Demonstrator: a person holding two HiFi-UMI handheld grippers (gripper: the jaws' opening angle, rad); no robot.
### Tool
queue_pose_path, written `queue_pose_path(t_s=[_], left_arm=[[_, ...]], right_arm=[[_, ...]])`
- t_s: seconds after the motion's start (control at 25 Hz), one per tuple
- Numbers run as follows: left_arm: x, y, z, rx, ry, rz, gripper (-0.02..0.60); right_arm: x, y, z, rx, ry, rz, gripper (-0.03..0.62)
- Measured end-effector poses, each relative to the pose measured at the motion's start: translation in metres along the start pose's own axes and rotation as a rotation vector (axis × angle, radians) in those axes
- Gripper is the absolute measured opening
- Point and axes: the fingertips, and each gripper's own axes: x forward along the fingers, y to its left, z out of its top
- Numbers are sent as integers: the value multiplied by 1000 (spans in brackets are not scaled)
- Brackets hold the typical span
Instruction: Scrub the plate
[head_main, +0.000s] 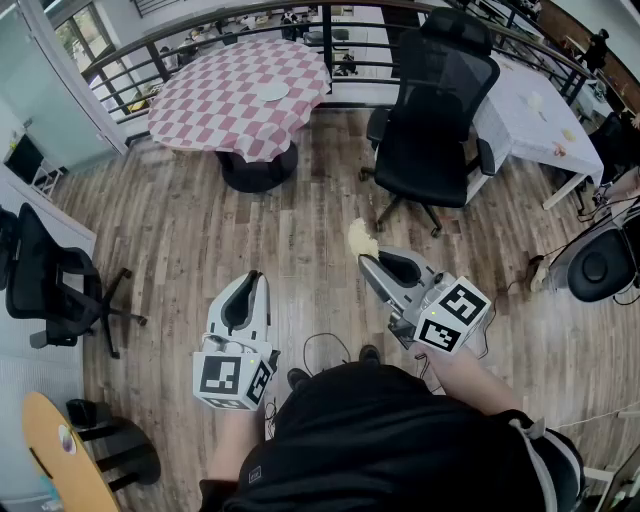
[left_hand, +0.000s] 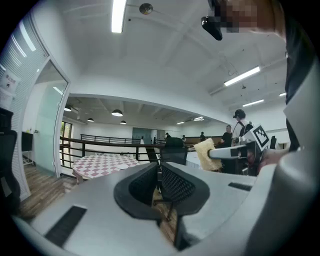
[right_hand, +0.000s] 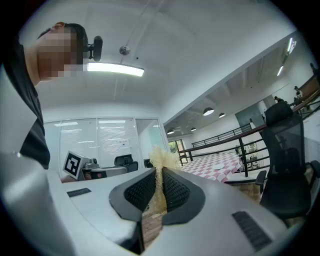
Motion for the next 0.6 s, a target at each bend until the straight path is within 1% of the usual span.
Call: queue_pose_path(t_s=[0.24,0.48,0.6], left_arm=[[3,-14,-2,-5,6,8,32],[20,-38,-1,1,1,25,32],[31,-48,1,-2,3,44,32]], right_arm=[[-13,-8,-1,6,5,3,41],[-37,-33,4,4,2,-6,43],[-48,-45,11,24,-13,19,43]])
